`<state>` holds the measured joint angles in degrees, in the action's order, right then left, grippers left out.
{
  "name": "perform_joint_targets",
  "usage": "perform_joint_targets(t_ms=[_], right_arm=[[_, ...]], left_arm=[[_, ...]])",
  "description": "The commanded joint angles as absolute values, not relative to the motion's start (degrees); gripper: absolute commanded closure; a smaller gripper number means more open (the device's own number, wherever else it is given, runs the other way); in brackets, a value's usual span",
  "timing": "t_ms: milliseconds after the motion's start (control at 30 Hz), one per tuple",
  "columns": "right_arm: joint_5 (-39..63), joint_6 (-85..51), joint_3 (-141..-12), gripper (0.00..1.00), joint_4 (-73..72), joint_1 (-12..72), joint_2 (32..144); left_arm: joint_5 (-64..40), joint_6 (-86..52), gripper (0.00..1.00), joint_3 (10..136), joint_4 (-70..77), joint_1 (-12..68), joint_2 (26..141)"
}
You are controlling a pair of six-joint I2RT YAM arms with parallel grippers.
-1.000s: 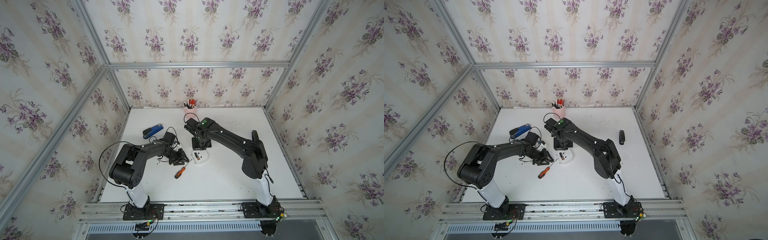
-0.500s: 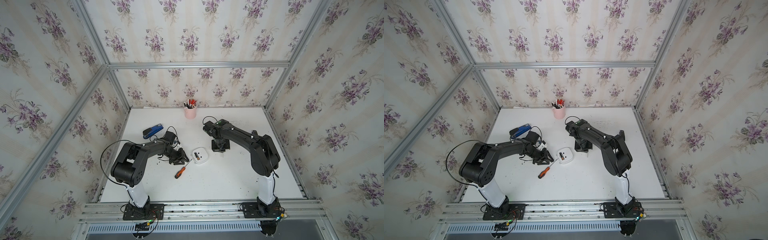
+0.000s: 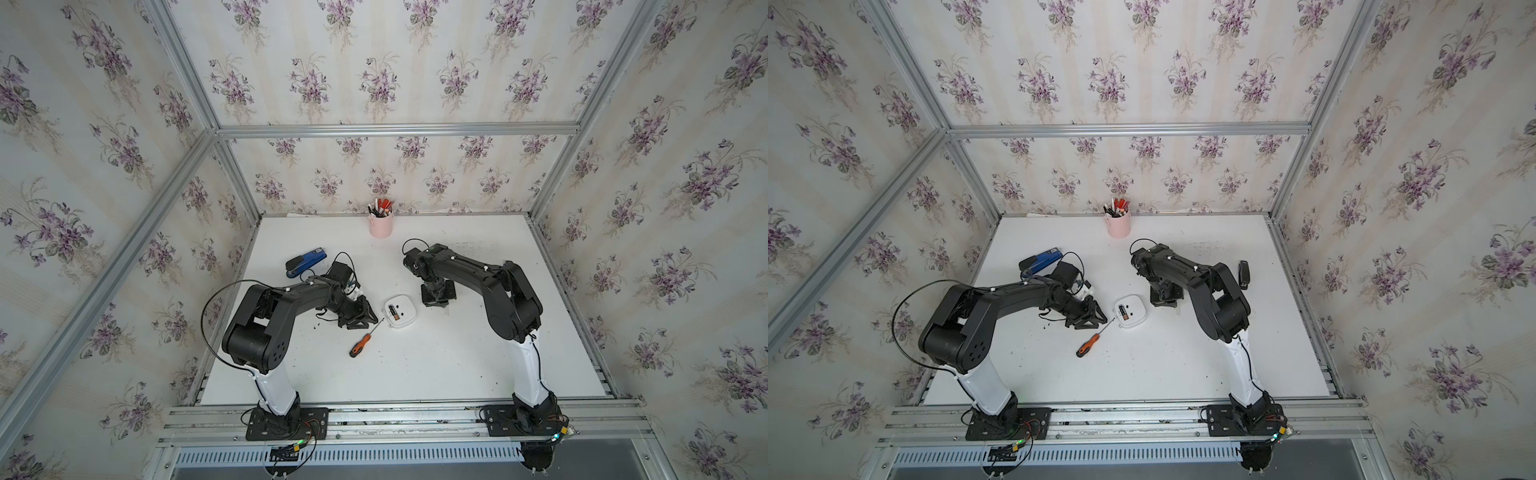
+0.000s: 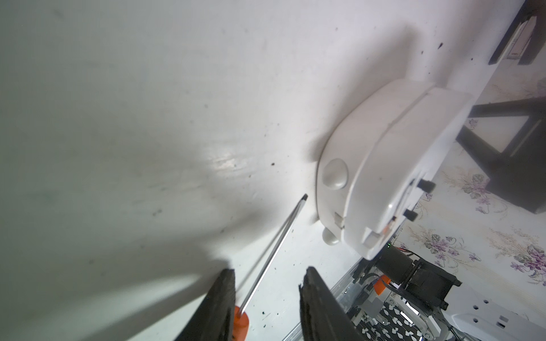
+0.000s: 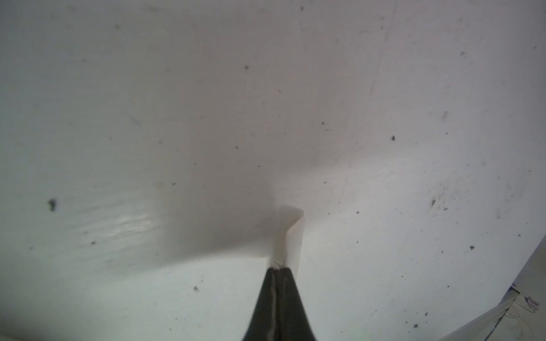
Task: Remove the battery from the alarm
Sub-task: Remove the cover from the alarm, then adjust the alarm at the center of the board.
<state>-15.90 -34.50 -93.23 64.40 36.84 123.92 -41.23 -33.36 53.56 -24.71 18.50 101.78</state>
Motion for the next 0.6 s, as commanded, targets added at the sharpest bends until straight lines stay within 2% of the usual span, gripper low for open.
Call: perform_joint_targets(t_ms=[0,167,300,400,500,533,567], right_arm=[[-15.6,-34.3,-93.1,0.85,64.0,36.8,123.4],[-13.2,-34.6,-92.5,0.74,62.7,36.7,120.5],[-10.8,-36.0,-92.1,0.72,62.1,36.2,117.1],[-3.2,-39.1,-87.1,0.75,56.8,36.0,111.3],[9.5,-45.7,-74.6,0.82,44.0,36.0,104.6],[12.3,-48.9,-70.5,0.86,39.2,36.1,102.8],[14.4,-51.6,-65.5,0.9,34.3,36.3,101.2]], left_arm=[[-37.5,-32.5,0.57,53.7,-25.6,18.5,102.1],[-37.4,-32.6,0.57,54.9,-26.4,18.4,101.6],[-37.0,-32.7,0.56,57.7,-28.0,18.0,101.0],[-36.3,-31.8,0.55,62.8,-30.3,17.2,101.9],[-35.5,-30.9,0.56,69.7,-32.0,17.0,105.1],[-35.6,-30.9,0.59,71.7,-31.6,17.0,106.3],[-36.0,-30.9,0.68,73.4,-31.0,17.0,107.8]])
